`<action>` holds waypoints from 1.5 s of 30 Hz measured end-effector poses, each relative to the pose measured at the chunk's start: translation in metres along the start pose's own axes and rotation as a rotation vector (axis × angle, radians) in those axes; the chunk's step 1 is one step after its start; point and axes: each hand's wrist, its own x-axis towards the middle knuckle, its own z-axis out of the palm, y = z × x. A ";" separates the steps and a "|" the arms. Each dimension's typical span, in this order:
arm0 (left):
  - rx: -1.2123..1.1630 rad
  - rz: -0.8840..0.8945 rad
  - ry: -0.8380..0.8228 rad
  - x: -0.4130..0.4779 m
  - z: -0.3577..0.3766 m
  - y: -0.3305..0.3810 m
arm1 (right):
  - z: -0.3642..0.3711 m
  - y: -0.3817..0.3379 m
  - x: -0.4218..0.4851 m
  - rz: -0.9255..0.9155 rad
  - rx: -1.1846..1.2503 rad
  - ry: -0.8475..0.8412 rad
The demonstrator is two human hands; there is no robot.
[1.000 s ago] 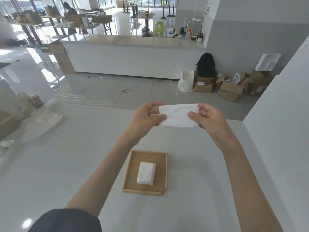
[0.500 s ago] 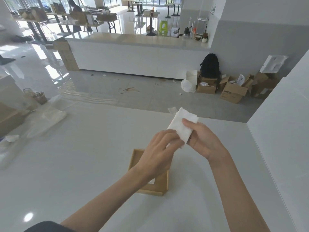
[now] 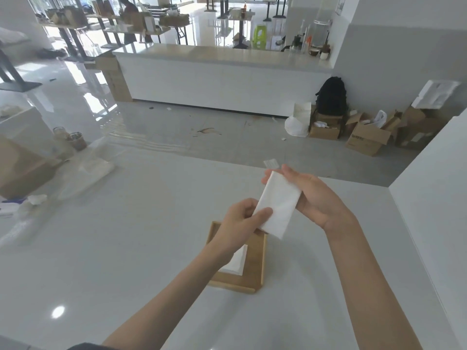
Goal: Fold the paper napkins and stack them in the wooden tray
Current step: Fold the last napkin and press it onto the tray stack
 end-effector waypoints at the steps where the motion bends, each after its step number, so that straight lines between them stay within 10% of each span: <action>1: -0.008 -0.028 -0.043 -0.001 -0.003 0.000 | 0.002 0.000 0.000 -0.012 -0.019 0.036; 19: -0.120 -0.210 -0.028 0.005 -0.052 -0.063 | 0.035 0.088 0.029 0.055 -0.301 0.106; 34: 0.053 -0.577 0.077 0.051 -0.078 -0.244 | 0.065 0.306 0.042 0.445 0.024 0.427; 45: 0.312 -0.326 -0.080 0.089 -0.081 -0.307 | 0.062 0.353 0.073 0.227 -0.390 0.390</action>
